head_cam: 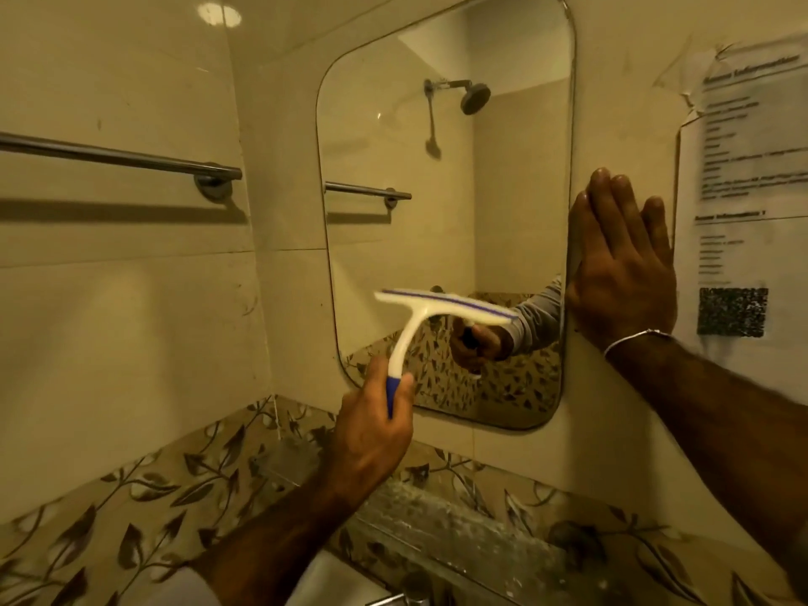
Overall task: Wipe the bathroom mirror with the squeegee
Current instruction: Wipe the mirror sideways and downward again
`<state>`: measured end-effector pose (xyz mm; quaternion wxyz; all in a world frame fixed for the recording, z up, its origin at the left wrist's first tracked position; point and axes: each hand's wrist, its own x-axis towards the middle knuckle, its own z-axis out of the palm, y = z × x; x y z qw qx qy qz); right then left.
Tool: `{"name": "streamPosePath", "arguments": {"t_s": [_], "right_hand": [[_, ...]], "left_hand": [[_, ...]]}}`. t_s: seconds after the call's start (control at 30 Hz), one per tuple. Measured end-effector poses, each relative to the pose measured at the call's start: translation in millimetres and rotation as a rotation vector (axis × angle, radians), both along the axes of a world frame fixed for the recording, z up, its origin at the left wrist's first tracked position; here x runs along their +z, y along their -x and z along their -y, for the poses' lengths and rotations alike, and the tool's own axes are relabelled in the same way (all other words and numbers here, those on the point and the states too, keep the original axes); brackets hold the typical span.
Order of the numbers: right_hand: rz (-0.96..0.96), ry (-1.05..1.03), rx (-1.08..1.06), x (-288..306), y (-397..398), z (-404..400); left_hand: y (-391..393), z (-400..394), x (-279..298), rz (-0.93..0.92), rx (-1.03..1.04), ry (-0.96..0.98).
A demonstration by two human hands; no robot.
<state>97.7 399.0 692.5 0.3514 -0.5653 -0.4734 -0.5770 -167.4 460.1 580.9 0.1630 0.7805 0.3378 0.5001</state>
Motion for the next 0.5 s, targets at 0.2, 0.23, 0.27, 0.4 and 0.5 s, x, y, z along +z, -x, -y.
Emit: {"name": "streamPosePath", "arguments": {"t_s": [0.2,0.23,0.27,0.4,0.5], "right_hand": [[0.001,-0.002,0.003,1.0,2.3,2.6],[0.005,-0.001,0.002,1.2,2.7,2.6],[0.006,0.007,-0.002,1.2,2.3,2.7],[0.0,0.044,-0.021,2.0,1.5,5.1],[-0.004,0.048,-0.03,0.3,0.2,3.4]], "left_hand": [[21.6,14.3,-37.1,-0.136,0.047,0.231],[25.1,15.7,-40.0,-0.169,0.059,0.289],[27.9,17.4,-42.0,-0.208,0.069,0.353],[43.2,20.9,-46.7,-0.295,0.137,0.453],[52.6,26.4,-30.6,-0.233,0.163,0.41]]}}
